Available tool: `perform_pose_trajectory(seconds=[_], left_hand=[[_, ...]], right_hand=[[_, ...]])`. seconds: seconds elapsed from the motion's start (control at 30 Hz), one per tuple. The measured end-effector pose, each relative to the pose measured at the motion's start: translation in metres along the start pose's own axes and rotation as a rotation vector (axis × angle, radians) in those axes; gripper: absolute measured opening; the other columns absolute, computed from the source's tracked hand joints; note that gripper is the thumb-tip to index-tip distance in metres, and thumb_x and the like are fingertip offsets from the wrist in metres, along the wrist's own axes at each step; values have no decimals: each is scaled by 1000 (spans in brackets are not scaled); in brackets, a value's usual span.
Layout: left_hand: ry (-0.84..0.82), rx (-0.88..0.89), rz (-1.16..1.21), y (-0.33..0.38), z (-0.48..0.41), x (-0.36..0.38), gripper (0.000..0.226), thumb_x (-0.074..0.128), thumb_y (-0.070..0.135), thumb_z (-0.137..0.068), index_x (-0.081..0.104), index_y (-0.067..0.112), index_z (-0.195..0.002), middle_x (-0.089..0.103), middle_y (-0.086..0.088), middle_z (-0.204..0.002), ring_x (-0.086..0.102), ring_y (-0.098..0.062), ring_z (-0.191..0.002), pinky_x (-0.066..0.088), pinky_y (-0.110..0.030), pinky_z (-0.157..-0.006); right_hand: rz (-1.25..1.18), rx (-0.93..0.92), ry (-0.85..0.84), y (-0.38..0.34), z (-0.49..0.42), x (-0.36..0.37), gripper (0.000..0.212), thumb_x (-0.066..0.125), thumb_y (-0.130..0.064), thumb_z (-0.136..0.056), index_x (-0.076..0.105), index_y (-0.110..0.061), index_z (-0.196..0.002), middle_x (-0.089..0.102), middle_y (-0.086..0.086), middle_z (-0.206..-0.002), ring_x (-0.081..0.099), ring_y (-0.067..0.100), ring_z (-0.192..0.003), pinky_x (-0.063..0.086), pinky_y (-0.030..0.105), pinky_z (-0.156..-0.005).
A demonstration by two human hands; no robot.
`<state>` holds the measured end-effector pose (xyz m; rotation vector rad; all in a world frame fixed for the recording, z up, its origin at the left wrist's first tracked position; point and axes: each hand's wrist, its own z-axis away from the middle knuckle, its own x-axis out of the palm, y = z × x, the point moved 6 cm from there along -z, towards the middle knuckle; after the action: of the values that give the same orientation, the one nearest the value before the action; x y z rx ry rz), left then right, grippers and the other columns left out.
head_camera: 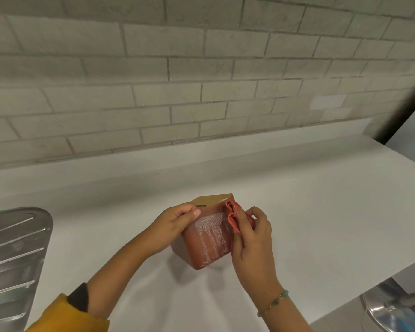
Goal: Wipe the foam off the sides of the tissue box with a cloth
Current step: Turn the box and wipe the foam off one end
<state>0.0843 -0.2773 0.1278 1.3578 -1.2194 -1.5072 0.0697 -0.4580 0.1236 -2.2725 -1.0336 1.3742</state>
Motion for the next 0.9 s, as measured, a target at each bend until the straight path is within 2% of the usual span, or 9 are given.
perform_pose_trajectory(seconds=[0.1, 0.17, 0.33, 0.4, 0.47, 0.6, 0.67, 0.73, 0.9], left_hand=[[3, 4, 7, 2, -1, -2, 39, 45, 27, -97, 55, 32, -60, 55, 17, -59, 49, 3, -58, 37, -8, -57], [9, 6, 10, 3, -1, -4, 39, 45, 27, -98, 55, 32, -60, 55, 18, -59, 49, 3, -57, 37, -7, -56], [-60, -13, 29, 2, 1, 2, 36, 45, 30, -97, 62, 36, -66, 62, 20, -65, 56, 5, -63, 41, -6, -62], [-81, -18, 25, 0, 4, 5, 34, 45, 30, -97, 64, 38, -70, 65, 20, -69, 59, 6, -67, 42, -5, -64], [-97, -16, 13, -1, 6, 9, 34, 45, 30, -97, 65, 39, -71, 65, 22, -72, 59, 7, -69, 42, -5, -65], [-56, -6, 41, 0, 7, 6, 41, 44, 24, -97, 65, 41, -66, 64, 24, -64, 57, 9, -61, 40, -3, -59], [-44, 1, 48, 1, 6, 3, 44, 44, 22, -98, 65, 41, -64, 63, 23, -62, 57, 9, -59, 40, -3, -58], [-40, 2, 43, 1, 3, 0, 44, 45, 23, -97, 64, 39, -62, 62, 22, -61, 55, 8, -58, 39, -4, -57], [-49, -22, 28, -1, -6, -10, 36, 47, 28, -97, 54, 26, -61, 54, 16, -60, 50, 2, -58, 38, -9, -57]], right_hand=[[-51, -65, -16, 1, 5, 1, 48, 48, -5, -86, 52, -16, -132, 41, 1, -119, 49, 19, -98, 53, 32, -80], [-76, -96, -42, 5, 15, 1, 50, 49, -5, -84, 49, -20, -132, 36, -8, -116, 51, 17, -96, 53, 27, -74], [-255, -39, -70, 20, 30, -3, 36, 38, -24, -91, 51, -33, -124, 41, -14, -111, 58, 11, -77, 47, 12, -55], [-330, 19, -2, 21, 21, -6, 33, 39, -21, -93, 55, -33, -118, 43, -25, -105, 59, 4, -80, 46, 5, -59], [-359, 90, 73, 22, 6, -7, 33, 40, -15, -93, 55, -37, -114, 45, -25, -100, 56, -4, -91, 42, 1, -71], [-393, 95, 72, 18, -10, 0, 37, 38, -10, -93, 55, -32, -118, 44, -28, -98, 54, -1, -92, 42, 4, -78], [-420, 71, 28, 20, -6, 3, 40, 37, -9, -93, 57, -34, -117, 43, -26, -98, 57, 4, -77, 49, 14, -67], [-473, 74, -29, 26, 7, 4, 40, 38, -14, -95, 57, -38, -120, 43, -20, -99, 56, 15, -58, 49, 22, -46], [-470, 17, -98, 38, 40, -3, 39, 37, -24, -95, 54, -44, -124, 45, -12, -98, 54, 7, -54, 42, 10, -43]])
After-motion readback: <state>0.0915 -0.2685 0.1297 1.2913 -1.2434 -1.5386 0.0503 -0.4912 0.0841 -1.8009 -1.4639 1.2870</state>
